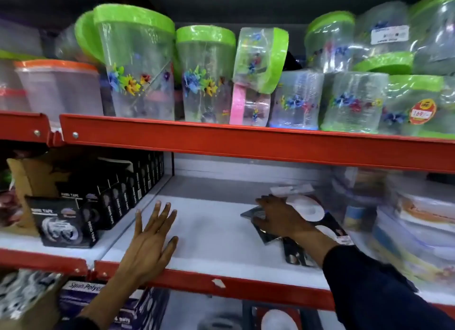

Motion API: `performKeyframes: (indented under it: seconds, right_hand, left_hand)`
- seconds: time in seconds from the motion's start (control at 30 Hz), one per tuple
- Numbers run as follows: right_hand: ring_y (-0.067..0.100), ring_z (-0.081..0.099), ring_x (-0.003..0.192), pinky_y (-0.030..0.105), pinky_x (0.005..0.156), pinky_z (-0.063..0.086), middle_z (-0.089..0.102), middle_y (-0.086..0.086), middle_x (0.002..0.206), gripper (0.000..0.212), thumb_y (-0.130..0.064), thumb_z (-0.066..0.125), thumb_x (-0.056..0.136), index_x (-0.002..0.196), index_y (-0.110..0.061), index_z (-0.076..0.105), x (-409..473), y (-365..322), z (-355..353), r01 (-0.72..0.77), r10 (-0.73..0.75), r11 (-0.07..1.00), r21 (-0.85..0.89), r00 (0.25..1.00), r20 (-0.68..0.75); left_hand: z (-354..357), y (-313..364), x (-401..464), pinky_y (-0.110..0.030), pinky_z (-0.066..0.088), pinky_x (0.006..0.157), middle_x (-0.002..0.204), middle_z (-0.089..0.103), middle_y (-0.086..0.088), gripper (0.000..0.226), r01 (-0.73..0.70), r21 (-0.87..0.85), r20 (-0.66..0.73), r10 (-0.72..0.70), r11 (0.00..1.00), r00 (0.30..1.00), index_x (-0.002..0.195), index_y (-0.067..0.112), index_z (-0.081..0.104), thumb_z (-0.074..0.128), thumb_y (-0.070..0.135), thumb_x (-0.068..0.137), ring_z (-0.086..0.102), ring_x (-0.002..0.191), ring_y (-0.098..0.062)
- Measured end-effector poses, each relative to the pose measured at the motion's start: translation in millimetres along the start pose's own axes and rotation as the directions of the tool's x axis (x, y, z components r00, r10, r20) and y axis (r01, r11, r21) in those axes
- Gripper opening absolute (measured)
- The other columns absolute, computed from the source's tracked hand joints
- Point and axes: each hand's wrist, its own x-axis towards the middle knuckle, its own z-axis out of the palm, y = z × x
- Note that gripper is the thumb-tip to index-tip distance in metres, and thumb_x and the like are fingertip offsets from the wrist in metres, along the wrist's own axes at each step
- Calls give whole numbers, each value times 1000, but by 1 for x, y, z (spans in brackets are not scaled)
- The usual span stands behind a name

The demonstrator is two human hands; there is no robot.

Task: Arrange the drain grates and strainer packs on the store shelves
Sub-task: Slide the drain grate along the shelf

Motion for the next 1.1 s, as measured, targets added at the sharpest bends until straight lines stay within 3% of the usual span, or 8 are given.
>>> performKeyframes:
  seconds: [0.1,0.2,0.4,0.57,0.63,0.73,0.87,1.1]
  right_hand:
    - [32,32,144,49,113,33,37,14,156,78,-66,41,93,151,-15,33,32,-5,6,-96,112,990,-103,982,154]
    - [34,38,139,45,107,36,41,16,152,84,-73,36,90,150,-14,35,53,-10,12,-124,180,971,-207,943,281]
    - [33,40,138,40,108,33,39,10,156,77,-69,32,93,153,-20,30,70,-7,33,-89,201,944,-316,918,341]
    - [36,29,144,44,115,27,29,14,159,83,-75,38,87,156,-34,18,74,-4,31,-126,204,960,-251,926,317]
    - [37,27,143,47,116,25,31,17,156,84,-75,44,85,156,-36,19,75,-12,31,-102,135,986,-136,954,268]
    - [32,36,138,47,115,29,45,12,146,82,-73,59,79,150,-39,34,75,-45,36,79,-89,994,78,989,121]
    - [27,34,137,43,112,31,45,7,147,79,-77,62,73,143,-46,40,73,-98,61,288,-313,943,169,938,147]
    - [28,30,137,48,111,28,33,1,156,80,-81,52,77,147,-51,27,68,-113,77,317,-355,929,189,909,220]
  left_hand:
    - [6,-7,1,-58,-5,124,167,14,-3,72,52,-81,17,-51,995,999,156,15,21,24,53,95,-7,156,-18]
    - [9,-7,-1,-57,-3,124,166,16,-2,73,21,-61,21,-20,998,1000,156,14,22,27,53,94,-8,156,-15]
    - [8,-9,-2,-56,-3,124,167,13,-1,75,19,-24,46,-18,1000,999,157,15,19,30,53,93,-12,155,-14]
    - [9,-9,-2,-56,-3,125,167,12,1,76,33,-23,64,-31,999,997,158,18,17,31,53,92,-14,155,-12]
    - [9,-9,-2,-55,-4,125,167,12,1,76,41,-28,65,-39,999,997,158,19,17,31,53,92,-14,155,-12]
    - [9,-9,-2,-53,-5,125,167,14,0,76,44,-27,57,-43,999,997,157,18,19,31,53,91,-12,155,-12]
    - [8,-7,-3,-51,-5,124,165,22,-3,76,33,-49,35,-31,998,999,156,16,25,33,53,90,-6,156,-14]
    - [7,-9,-4,-50,-4,125,166,19,-1,77,42,-38,45,-40,998,998,156,18,25,26,58,90,-10,155,-11]
